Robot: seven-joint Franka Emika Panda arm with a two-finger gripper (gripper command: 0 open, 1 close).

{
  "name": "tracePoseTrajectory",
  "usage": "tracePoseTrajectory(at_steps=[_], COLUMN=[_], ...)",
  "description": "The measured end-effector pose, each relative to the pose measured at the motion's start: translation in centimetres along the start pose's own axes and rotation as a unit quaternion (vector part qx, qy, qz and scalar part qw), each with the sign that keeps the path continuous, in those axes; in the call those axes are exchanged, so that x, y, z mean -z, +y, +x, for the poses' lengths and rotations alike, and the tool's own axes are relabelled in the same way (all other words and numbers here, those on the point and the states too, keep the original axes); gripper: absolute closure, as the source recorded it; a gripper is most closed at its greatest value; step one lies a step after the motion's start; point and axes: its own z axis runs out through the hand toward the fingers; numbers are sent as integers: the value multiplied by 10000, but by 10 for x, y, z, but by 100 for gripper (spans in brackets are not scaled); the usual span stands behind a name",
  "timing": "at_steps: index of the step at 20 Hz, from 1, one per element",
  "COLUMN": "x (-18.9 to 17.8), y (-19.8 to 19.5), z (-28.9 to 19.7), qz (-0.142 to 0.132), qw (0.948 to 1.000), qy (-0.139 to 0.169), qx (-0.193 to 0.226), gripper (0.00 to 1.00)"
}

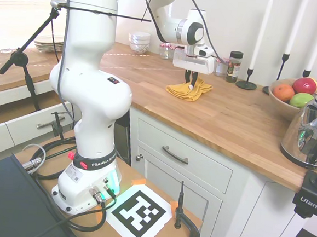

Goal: Wipe the counter

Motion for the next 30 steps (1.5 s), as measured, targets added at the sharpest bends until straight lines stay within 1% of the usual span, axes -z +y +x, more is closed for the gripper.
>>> tracePoseTrajectory(at_steps=[6,11,16,20,24,25,30], x=[2,5,8,10,11,11,12], y=[-64,-123,-173,-200,-215,-217,-221], z=[-34,-68,-106,-129,-141,-144,-145], qz=[-74,-165,-223,-297,-344,-359,-424], qw=[9998,9992,9982,9971,9964,9963,9962], qy=[58,98,164,224,248,246,227], qx=[189,353,527,657,738,743,732], gripper=[100,100,100,100,100,0,0])
